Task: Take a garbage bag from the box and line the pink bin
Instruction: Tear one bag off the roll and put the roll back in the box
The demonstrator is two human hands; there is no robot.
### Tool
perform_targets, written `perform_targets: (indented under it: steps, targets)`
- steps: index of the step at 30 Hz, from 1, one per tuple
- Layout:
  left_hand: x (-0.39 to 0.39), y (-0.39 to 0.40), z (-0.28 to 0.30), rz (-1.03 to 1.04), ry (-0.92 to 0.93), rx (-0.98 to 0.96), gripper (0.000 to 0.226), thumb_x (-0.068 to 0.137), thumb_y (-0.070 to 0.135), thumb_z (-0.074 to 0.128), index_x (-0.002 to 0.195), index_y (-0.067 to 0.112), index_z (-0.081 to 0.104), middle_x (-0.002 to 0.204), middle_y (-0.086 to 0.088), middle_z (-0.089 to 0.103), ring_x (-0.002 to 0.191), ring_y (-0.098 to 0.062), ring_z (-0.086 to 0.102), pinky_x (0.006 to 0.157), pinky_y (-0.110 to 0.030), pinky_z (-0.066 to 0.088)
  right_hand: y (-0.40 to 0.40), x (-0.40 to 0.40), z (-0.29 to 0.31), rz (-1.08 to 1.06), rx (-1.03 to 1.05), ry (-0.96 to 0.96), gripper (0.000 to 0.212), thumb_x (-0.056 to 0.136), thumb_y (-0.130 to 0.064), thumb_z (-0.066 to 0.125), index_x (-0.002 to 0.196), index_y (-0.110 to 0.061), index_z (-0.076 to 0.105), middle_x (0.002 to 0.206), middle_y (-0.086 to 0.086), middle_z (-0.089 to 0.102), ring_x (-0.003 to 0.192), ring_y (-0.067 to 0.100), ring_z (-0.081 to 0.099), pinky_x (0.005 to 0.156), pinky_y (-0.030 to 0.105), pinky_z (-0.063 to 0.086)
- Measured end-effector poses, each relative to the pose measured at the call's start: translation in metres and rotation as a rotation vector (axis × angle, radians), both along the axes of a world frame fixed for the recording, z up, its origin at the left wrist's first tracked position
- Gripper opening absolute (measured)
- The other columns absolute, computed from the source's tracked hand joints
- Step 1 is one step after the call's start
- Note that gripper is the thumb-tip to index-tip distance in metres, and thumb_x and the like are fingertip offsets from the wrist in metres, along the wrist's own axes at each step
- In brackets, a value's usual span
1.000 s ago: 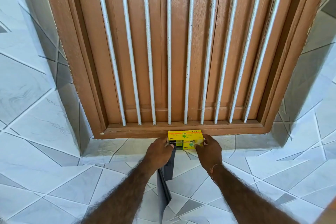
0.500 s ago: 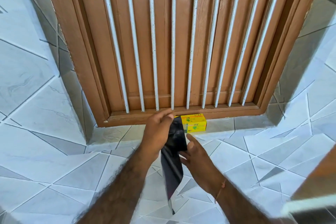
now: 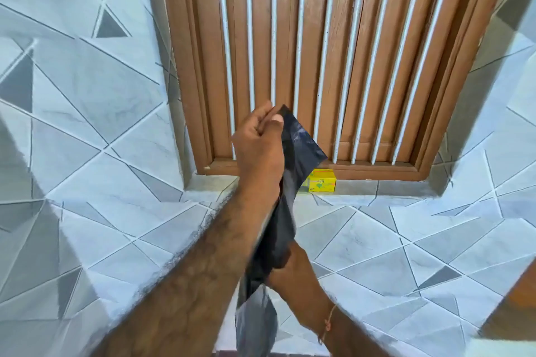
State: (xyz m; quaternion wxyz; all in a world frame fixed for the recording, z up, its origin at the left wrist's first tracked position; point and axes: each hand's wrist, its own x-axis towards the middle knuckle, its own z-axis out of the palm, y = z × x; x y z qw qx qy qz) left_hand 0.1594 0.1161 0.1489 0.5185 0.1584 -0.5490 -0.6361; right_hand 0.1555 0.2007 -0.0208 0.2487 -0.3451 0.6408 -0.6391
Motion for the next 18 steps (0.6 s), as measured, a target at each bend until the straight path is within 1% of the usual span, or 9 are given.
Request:
perform_targets:
  steps: [2, 4, 6, 7, 9, 11, 12, 15, 18]
  targets:
    - [0.016, 0.019, 0.008, 0.049, 0.007, -0.028, 0.03, 0.091, 0.003, 0.056, 0.12, 0.006, 0.065, 0.094, 0.013, 0.067, 0.072, 0.017, 0.061, 0.071, -0.004, 0.049, 0.009, 0.023, -0.002, 0.078, -0.003, 0.026, 0.064, 0.064, -0.002, 0.083, 0.119, -0.021, 0.055, 0.118, -0.004, 0.07, 0.112, 0.01, 0.063, 0.094, 0.033, 0.053]
    - [0.035, 0.036, 0.014, 0.064, 0.022, -0.024, 0.033, 0.091, -0.001, 0.056, 0.123, 0.005, 0.062, 0.105, 0.004, 0.07, 0.081, 0.008, 0.065, 0.073, -0.007, 0.052, 0.024, 0.045, -0.005, 0.149, -0.009, 0.042, 0.081, 0.055, -0.014, 0.092, 0.125, -0.026, 0.052, 0.126, -0.003, 0.066, 0.12, 0.015, 0.059, 0.098, 0.038, 0.051]
    - [0.052, 0.051, 0.018, 0.099, 0.028, -0.041, 0.036, 0.09, -0.002, 0.056, 0.125, 0.008, 0.061, 0.112, -0.001, 0.069, 0.095, -0.005, 0.066, 0.076, -0.013, 0.055, 0.038, 0.064, -0.011, 0.211, -0.034, 0.009, 0.071, 0.061, -0.012, 0.089, 0.122, -0.027, 0.056, 0.112, -0.01, 0.071, 0.11, 0.012, 0.064, 0.089, 0.024, 0.052]
    - [0.062, 0.058, 0.018, 0.126, 0.023, -0.054, 0.038, 0.09, -0.003, 0.056, 0.126, 0.008, 0.061, 0.116, -0.002, 0.068, 0.101, -0.011, 0.067, 0.081, -0.019, 0.057, 0.045, 0.077, -0.015, 0.238, -0.035, -0.032, 0.06, 0.064, -0.007, 0.085, 0.116, -0.022, 0.059, 0.104, -0.007, 0.073, 0.104, 0.015, 0.067, 0.084, 0.019, 0.051]
    - [0.08, 0.068, 0.02, 0.145, 0.023, -0.064, 0.04, 0.089, -0.004, 0.057, 0.127, 0.009, 0.06, 0.121, -0.005, 0.068, 0.107, -0.017, 0.066, 0.089, -0.03, 0.057, 0.054, 0.101, -0.021, 0.254, -0.057, -0.147, 0.042, 0.058, -0.011, 0.083, 0.097, -0.014, 0.066, 0.087, 0.002, 0.075, 0.09, 0.023, 0.07, 0.077, 0.023, 0.052]
    - [0.097, 0.069, 0.021, 0.146, 0.024, -0.063, 0.039, 0.088, -0.004, 0.058, 0.125, 0.009, 0.061, 0.119, -0.007, 0.069, 0.107, -0.019, 0.067, 0.09, -0.033, 0.057, 0.064, 0.119, -0.026, 0.284, -0.016, -0.209, 0.02, 0.057, -0.013, 0.08, 0.074, -0.015, 0.071, 0.068, -0.006, 0.072, 0.07, 0.011, 0.068, 0.066, 0.022, 0.052]
    - [0.107, 0.066, 0.022, 0.16, 0.024, -0.065, 0.037, 0.088, -0.004, 0.058, 0.122, 0.009, 0.062, 0.117, -0.007, 0.069, 0.107, -0.02, 0.067, 0.089, -0.033, 0.057, 0.071, 0.129, -0.025, 0.314, 0.022, -0.22, 0.011, 0.065, -0.008, 0.078, 0.066, -0.017, 0.072, 0.062, -0.009, 0.069, 0.062, 0.007, 0.064, 0.061, 0.02, 0.051]
    - [0.139, 0.05, 0.025, 0.185, 0.076, 0.019, 0.032, 0.088, -0.007, 0.056, 0.112, 0.012, 0.063, 0.106, -0.002, 0.072, 0.1, -0.018, 0.069, 0.092, -0.033, 0.055, 0.088, 0.14, -0.036, 0.381, 0.121, -0.23, 0.027, 0.086, -0.006, 0.067, 0.065, -0.021, 0.073, 0.063, -0.01, 0.068, 0.064, 0.006, 0.064, 0.065, 0.021, 0.051]
    - [0.174, 0.019, 0.018, 0.217, 0.127, 0.144, 0.036, 0.088, -0.009, 0.053, 0.118, 0.01, 0.058, 0.108, -0.009, 0.069, 0.093, -0.02, 0.066, 0.091, -0.036, 0.055, 0.098, 0.147, -0.04, 0.318, 0.185, -0.161, 0.009, 0.086, -0.017, 0.068, 0.079, -0.016, 0.074, 0.076, -0.005, 0.073, 0.075, 0.014, 0.069, 0.075, 0.031, 0.055]
